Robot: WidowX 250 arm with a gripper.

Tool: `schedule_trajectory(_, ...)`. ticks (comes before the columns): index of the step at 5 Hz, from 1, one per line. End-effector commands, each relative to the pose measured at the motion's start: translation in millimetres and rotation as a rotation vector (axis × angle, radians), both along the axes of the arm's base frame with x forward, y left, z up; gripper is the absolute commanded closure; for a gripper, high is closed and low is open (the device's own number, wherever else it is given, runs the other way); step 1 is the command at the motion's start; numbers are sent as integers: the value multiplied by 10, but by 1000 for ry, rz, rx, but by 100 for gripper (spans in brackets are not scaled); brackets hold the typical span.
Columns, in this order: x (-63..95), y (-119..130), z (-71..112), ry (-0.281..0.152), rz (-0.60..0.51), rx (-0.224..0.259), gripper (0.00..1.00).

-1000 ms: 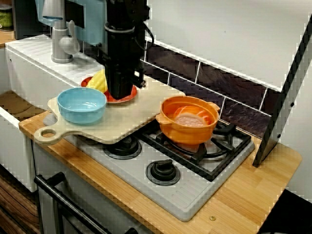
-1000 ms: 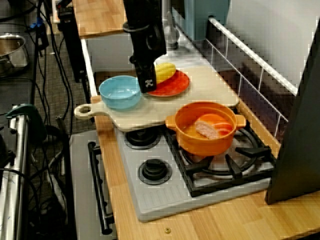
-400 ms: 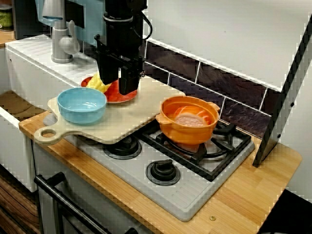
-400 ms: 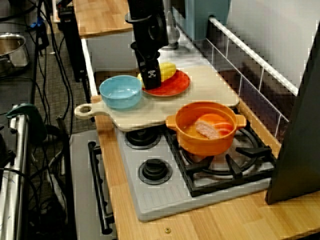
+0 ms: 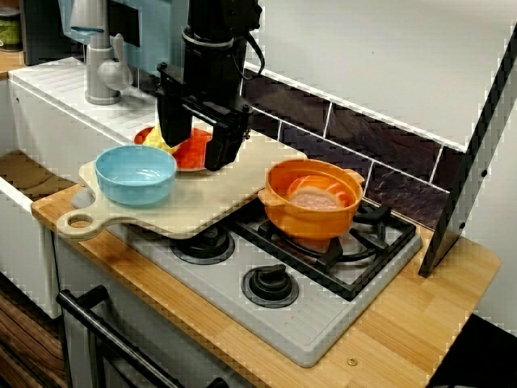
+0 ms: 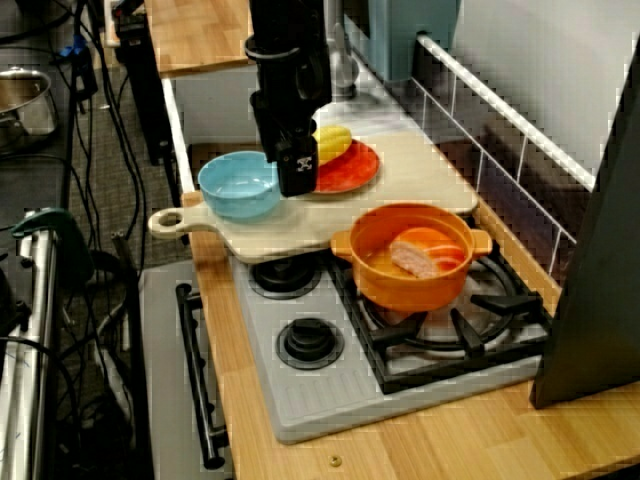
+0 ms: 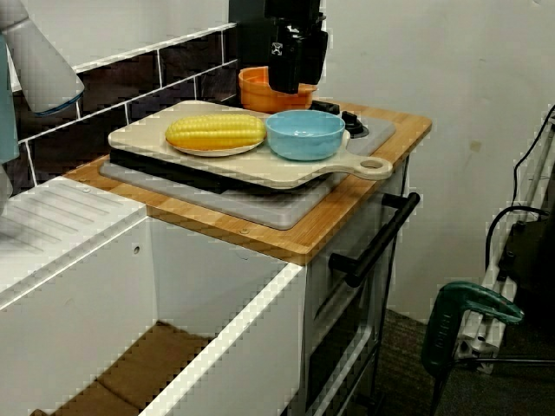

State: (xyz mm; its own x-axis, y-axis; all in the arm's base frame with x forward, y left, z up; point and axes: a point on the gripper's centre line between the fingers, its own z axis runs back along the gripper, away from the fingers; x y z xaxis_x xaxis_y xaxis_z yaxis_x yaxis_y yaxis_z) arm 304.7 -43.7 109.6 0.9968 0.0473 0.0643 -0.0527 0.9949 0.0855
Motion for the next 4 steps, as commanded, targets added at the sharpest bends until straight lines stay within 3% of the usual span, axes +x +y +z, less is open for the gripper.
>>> schedule_trajectory(1,32,69,122,-31,156,16,0)
schedule_trajectory(4,-164,253,124,-38,116,-10,0)
